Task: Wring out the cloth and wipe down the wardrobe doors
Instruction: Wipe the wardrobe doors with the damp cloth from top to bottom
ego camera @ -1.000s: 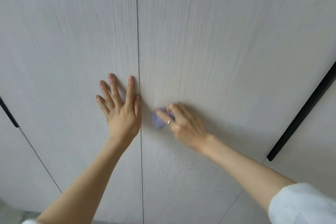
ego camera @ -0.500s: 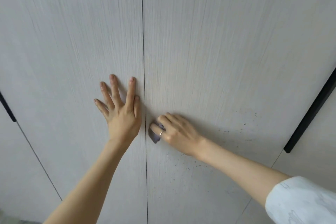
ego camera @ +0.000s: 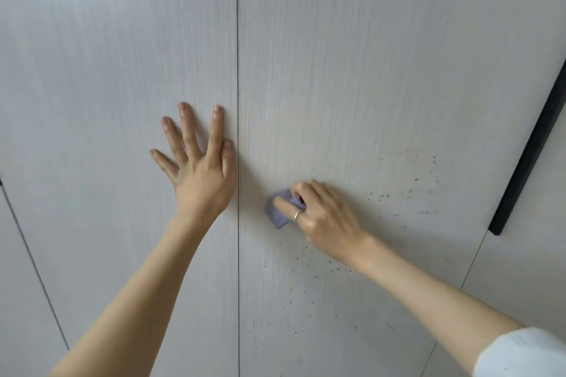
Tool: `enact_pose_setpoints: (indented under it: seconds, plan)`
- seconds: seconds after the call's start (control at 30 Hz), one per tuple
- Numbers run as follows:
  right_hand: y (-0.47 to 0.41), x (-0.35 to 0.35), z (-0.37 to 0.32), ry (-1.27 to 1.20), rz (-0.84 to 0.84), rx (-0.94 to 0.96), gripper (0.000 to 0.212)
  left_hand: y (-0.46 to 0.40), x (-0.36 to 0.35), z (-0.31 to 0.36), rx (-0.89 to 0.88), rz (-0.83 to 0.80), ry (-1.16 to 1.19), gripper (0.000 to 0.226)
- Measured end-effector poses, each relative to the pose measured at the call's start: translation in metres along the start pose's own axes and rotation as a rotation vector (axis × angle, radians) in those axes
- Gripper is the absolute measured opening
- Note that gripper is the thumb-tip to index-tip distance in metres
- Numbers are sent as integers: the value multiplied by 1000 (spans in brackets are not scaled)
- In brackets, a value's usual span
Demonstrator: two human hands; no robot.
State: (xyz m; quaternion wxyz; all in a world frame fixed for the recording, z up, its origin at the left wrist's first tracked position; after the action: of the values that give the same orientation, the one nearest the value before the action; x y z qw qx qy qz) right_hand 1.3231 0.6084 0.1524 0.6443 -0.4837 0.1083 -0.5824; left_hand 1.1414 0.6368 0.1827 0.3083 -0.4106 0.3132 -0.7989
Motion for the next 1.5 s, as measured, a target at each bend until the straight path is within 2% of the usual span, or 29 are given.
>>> enact_pose_setpoints:
  seconds: [0.2, 0.27, 0.37, 0.5, 0.57, 0.63, 0.77, 0.83, 0.93, 1.07, 1.13, 1.2, 1.3, 1.37, 1.5]
  plan:
    - [-44, 52, 64, -51, 247, -387, 37, 22, -11, -8, 15, -43, -11, 58]
    - [-45, 53, 66, -57, 272, -428, 38, 24, -13, -8, 10, -37, -11, 58]
    - [-18, 34, 46, -74, 215, -351, 39, 26, -16, -9, 15, -31, -1, 57]
    - [39, 8, 14, -20, -30, -15, 39, 29, -21, -10, 20, -22, -13, 56]
    - [46, 14, 21, 32, -92, 62, 41, 29, -23, -11, 26, -16, -3, 56]
    - [34, 30, 43, 59, -47, -10, 40, 29, -24, -11, 22, -9, 1, 55]
    - [2, 77, 101, 109, 149, -410, 41, 31, -25, -10, 14, -9, 5, 53]
    - [3, 81, 112, 114, 178, -495, 41, 32, -24, -10, 20, -11, 3, 52]
    - [34, 65, 98, 74, 167, -390, 40, 33, -25, -11, 21, -1, 4, 51]
    - [102, 42, 63, 159, -95, 22, 46, 33, -24, -11, 26, -18, 3, 51]
    - [101, 54, 77, 213, -152, 87, 46, 33, -24, -11, 26, -12, 4, 51]
    - [80, 76, 103, 275, -73, -8, 44, 34, -24, -10, 32, -10, 6, 51]
    - [46, 108, 143, 332, 88, -289, 48, 35, -25, -9, 39, -5, 4, 51]
    - [39, 114, 155, 338, 183, -436, 42, 37, -26, -10, 55, -10, 9, 51]
    - [86, 87, 138, 277, 274, -488, 43, 42, -30, -11, 76, -10, 19, 52]
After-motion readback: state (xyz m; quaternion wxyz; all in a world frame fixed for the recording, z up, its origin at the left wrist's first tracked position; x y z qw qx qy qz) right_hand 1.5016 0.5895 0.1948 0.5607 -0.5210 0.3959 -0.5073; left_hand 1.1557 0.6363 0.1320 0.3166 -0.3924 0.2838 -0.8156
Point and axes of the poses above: each hand's wrist, its own y-axis away from the middle knuckle, its own x-axis out of the back of the hand, z = x × y, the point moved 4 cm from there along -y, towards the middle knuckle, and after that the axes turned 3 degrees about y, right-handed, at the moved point
